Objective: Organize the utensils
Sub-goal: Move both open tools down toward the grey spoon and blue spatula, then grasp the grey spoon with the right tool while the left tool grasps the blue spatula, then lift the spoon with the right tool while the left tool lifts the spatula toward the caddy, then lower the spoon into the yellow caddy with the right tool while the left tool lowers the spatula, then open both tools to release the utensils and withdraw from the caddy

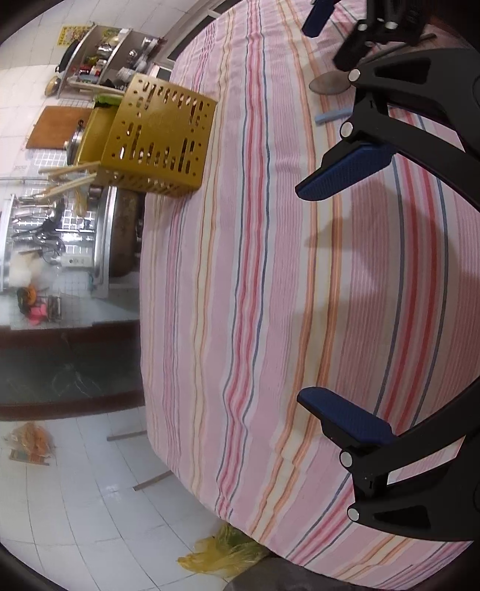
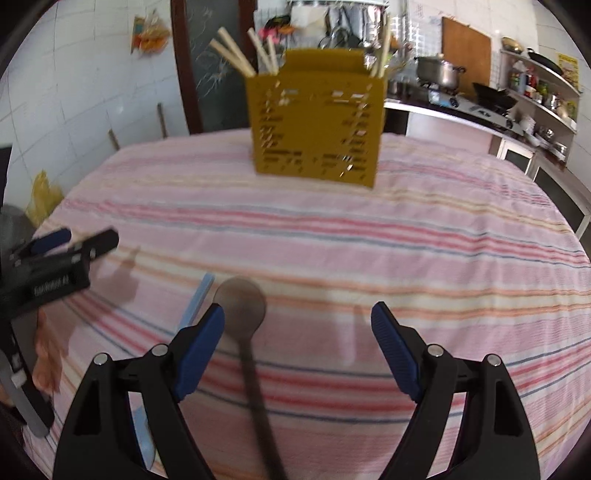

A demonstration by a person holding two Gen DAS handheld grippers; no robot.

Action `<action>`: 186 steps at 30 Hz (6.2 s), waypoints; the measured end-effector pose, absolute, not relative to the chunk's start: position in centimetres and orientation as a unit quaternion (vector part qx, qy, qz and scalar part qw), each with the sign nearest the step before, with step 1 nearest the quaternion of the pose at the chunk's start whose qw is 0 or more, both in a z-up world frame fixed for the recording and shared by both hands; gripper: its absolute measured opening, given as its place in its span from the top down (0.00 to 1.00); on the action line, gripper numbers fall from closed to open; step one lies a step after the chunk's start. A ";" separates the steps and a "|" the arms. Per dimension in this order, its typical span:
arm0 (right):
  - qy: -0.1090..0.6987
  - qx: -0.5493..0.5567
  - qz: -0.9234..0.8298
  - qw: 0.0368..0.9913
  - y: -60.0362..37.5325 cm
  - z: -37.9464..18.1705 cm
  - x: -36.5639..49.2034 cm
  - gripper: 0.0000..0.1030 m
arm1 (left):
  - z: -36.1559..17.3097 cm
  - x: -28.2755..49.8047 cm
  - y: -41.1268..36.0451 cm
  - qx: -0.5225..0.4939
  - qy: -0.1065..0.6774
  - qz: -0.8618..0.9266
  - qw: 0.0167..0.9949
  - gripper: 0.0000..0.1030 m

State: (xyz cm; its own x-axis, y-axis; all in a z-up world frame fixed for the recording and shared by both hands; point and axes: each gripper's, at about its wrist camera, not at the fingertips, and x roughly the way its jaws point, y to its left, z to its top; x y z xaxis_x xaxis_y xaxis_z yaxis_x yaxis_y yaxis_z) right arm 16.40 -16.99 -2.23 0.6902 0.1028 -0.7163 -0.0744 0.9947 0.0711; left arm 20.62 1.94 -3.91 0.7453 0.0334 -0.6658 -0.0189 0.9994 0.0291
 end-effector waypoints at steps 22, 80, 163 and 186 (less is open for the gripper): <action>0.425 0.007 0.061 0.903 -15.9 -2.6 18.6 0.65 | -4.1 20.8 -0.5 0.023 0.392 -0.001 0.920 0.05; 0.250 0.125 -0.012 0.960 -24.3 3.6 13.1 0.65 | 2.3 16.7 -3.5 0.003 0.289 -0.070 0.955 0.93; 0.121 0.092 -0.006 0.988 -26.8 15.2 22.3 0.24 | 15.5 24.4 -2.5 -0.028 0.139 -0.096 0.985 0.09; 0.175 0.071 -0.002 0.982 -22.3 4.5 5.3 0.04 | 3.1 7.0 1.7 -0.018 0.164 -0.029 0.986 0.05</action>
